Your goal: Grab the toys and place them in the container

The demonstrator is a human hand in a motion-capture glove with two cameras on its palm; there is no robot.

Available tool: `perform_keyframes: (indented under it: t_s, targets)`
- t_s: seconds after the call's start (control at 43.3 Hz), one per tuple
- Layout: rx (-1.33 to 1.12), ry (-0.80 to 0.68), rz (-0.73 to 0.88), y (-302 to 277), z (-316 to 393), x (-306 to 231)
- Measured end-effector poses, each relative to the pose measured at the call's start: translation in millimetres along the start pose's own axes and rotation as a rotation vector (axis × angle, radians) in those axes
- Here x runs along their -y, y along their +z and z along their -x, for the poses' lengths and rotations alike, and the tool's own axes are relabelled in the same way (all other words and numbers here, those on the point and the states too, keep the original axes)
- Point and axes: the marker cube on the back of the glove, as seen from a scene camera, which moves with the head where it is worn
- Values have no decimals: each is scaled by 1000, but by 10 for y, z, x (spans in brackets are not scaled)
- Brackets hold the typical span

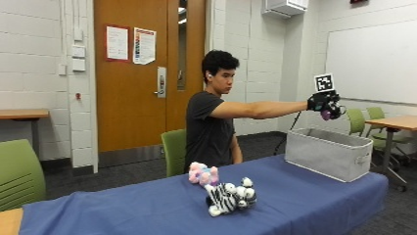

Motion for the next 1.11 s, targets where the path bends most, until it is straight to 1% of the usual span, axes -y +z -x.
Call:
perform_keyframes:
  t_s: [0.162, 0.277, 0.37, 0.462, 0.531, 0.578, 0.624, 0.739, 0.809, 0.878, 0.97, 1.109]
  targets:
    - [-211, -7, 70, 171, -201, -53]
    - [-227, -6, 72, 75, -360, -124]
    - [-167, 47, 67, -69, -471, -229]
    - [-232, -20, 78, -158, -663, -473]
    - [-278, -98, 92, -185, -416, -771]
    - [-257, -134, 110, -240, -230, -1004]
    - [-230, -155, 122, -351, -290, -1201]
    - [-319, -86, 116, -633, -906, -1613]
    - [-369, -20, 121, -742, -1238, -1879]
    - [-339, -43, 142, -869, -1540, -2242]
    - [-449, 121, 106, -942, -2075, -2547]
    - [-389, 264, 113, -974, -2947, -3021]
